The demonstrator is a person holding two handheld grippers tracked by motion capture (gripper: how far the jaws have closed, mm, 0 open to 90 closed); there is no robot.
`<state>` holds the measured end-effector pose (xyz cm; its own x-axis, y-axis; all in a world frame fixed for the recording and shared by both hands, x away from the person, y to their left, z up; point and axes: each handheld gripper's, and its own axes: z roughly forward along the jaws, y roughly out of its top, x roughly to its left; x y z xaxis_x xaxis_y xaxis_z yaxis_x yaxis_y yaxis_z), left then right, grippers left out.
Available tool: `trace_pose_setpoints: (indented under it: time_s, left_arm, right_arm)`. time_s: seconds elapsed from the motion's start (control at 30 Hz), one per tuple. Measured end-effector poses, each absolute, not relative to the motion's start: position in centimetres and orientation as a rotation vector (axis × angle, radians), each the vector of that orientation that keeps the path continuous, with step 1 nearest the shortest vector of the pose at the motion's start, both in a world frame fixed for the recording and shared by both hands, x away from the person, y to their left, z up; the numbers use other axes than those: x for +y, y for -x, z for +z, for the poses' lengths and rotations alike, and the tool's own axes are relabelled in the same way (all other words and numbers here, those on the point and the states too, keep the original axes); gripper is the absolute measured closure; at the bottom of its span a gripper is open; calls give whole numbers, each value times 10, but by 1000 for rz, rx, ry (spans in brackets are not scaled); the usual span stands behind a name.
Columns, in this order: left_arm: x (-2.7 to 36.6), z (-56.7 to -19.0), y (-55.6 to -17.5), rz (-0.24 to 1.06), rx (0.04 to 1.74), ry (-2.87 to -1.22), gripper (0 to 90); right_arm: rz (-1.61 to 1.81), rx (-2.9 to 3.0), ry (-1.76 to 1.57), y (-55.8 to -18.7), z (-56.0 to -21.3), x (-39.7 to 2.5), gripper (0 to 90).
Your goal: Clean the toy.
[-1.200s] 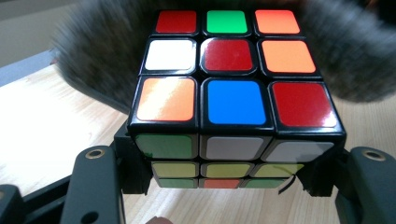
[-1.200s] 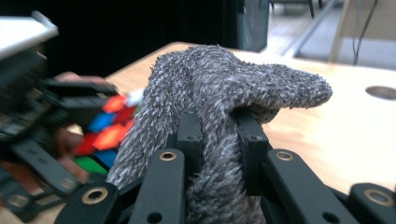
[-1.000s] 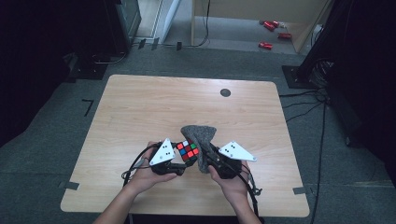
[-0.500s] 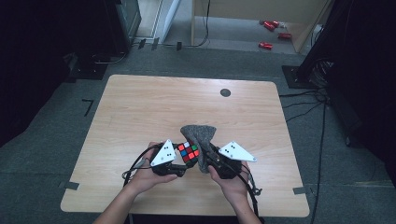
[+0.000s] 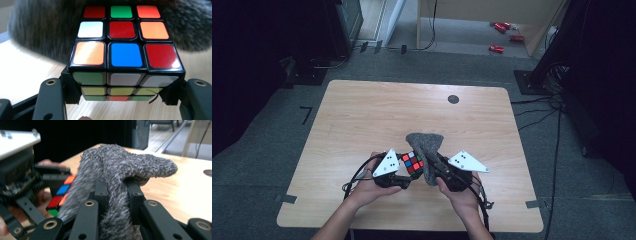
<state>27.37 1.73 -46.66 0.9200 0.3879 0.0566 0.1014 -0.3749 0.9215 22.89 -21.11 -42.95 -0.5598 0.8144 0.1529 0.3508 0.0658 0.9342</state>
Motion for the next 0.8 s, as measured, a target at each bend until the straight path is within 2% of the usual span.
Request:
trace_pose_setpoints:
  time_s: [0.23,0.4,0.57,0.8]
  left_arm:
    - [25,-462,-278,293,397,-1899,350]
    - [40,-456,-291,134,569,-1766,350]
    - [49,-455,-298,-11,660,-1651,350]
    - [44,-456,-297,-64,666,-1628,351]
  right_arm:
    - [1455,1986,-1235,-237,-445,-215,763]
    - [1490,1892,-1284,-236,-444,-222,766]
    - [1529,1869,-1291,-234,-449,-218,765]
    - [1597,1892,-1247,-229,-453,-202,765]
